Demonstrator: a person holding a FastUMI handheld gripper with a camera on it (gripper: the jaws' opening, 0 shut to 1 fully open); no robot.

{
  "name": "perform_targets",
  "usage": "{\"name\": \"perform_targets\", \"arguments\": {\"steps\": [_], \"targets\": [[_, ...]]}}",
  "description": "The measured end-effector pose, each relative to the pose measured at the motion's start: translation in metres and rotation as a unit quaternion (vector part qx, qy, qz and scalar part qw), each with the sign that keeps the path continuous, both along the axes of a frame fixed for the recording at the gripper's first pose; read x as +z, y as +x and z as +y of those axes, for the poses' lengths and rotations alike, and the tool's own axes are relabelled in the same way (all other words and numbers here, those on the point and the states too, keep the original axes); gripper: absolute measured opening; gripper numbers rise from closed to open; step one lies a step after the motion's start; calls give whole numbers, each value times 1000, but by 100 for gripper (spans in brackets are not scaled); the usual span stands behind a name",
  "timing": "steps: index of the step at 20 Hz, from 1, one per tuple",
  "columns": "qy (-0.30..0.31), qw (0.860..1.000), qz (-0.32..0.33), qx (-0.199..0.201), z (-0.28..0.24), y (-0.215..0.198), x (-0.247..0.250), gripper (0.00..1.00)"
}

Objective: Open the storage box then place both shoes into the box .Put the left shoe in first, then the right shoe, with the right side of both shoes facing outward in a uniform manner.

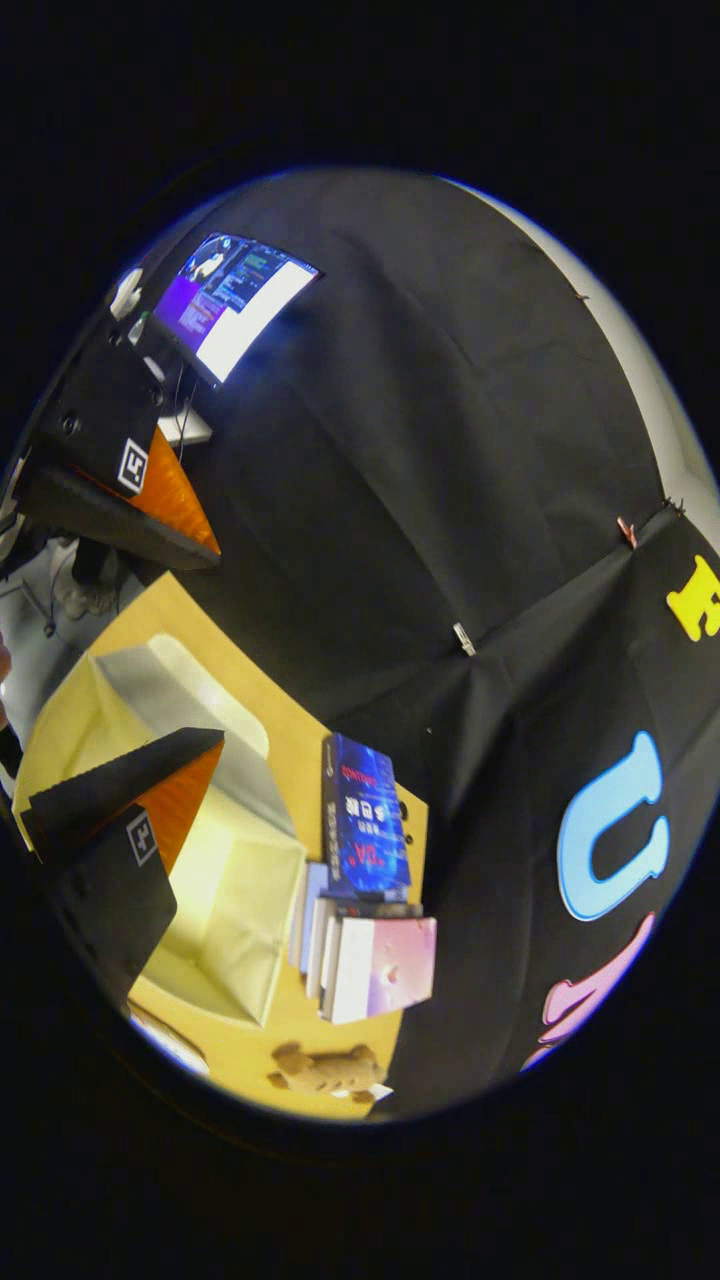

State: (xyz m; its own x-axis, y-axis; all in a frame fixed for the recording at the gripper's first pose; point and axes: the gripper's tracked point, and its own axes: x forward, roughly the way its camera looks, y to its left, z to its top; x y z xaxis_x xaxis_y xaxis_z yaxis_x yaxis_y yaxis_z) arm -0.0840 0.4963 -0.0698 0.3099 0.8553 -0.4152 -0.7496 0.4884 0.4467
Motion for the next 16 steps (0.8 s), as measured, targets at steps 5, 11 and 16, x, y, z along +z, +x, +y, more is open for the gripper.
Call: {"name": "perform_targets", "arguments": {"steps": [5,11,16], "targets": [[-42,993,-70,-86,-103,47,2,98],[-100,964,-138,-206,-237,86,-7,98],[-168,943,-130,-256,-329,95,-61,98]]}}
